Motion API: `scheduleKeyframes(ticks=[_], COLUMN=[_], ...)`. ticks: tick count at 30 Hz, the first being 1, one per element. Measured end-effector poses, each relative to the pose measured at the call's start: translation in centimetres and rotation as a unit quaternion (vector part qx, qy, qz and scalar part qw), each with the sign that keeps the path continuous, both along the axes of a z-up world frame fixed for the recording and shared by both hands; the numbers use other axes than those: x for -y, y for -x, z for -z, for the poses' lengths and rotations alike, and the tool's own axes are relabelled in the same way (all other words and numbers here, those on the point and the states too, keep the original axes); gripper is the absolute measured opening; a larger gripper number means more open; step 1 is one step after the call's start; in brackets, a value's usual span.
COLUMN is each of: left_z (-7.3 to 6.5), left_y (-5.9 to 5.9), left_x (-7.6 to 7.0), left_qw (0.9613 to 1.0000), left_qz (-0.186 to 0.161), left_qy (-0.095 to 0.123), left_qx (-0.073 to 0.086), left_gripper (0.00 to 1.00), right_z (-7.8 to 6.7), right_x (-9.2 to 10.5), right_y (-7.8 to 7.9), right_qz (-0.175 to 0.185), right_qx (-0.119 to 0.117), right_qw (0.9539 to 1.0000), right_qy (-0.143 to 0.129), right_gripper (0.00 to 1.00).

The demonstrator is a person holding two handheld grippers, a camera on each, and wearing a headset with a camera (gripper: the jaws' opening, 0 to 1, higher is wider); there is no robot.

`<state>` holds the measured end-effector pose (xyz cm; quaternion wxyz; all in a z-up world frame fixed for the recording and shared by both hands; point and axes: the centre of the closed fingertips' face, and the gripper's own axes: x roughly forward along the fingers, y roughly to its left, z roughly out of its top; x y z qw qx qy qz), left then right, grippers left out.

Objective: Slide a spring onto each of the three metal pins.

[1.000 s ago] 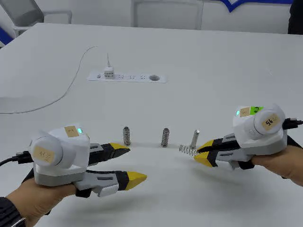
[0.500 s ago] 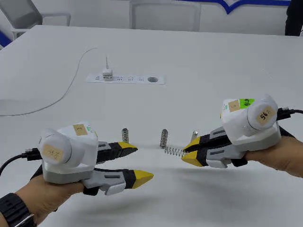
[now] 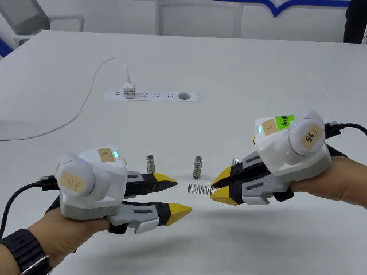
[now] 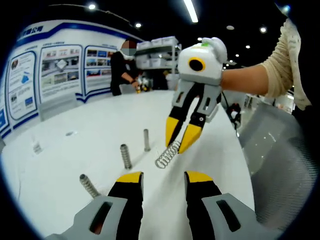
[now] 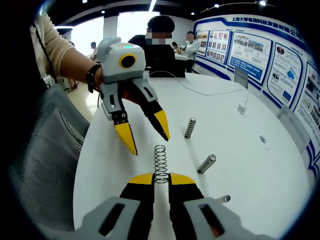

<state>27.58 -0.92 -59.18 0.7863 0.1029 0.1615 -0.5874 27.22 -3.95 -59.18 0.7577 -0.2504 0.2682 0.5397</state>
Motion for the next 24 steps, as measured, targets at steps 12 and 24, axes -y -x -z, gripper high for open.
scheduleKeyframes(ticks=[12, 24], left_z=[-0.2, 0.4], left_y=[1.0, 1.5], left_x=[1.0, 1.2], left_qw=[0.9995, 0.9980], left_qz=[0.028, 0.048], left_qy=[-0.008, -0.027], left_qx=[0.013, 0.032], left_gripper=[0.32, 0.21], right_z=[0.2, 0.2], right_x=[-0.8, -1.0], right_y=[1.1, 1.5], right_qz=[-0.035, -0.051], right_qx=[-0.005, -0.001], right_qw=[0.9992, 0.9983], right_qy=[0.017, 0.028], right_gripper=[0.11, 0.11])
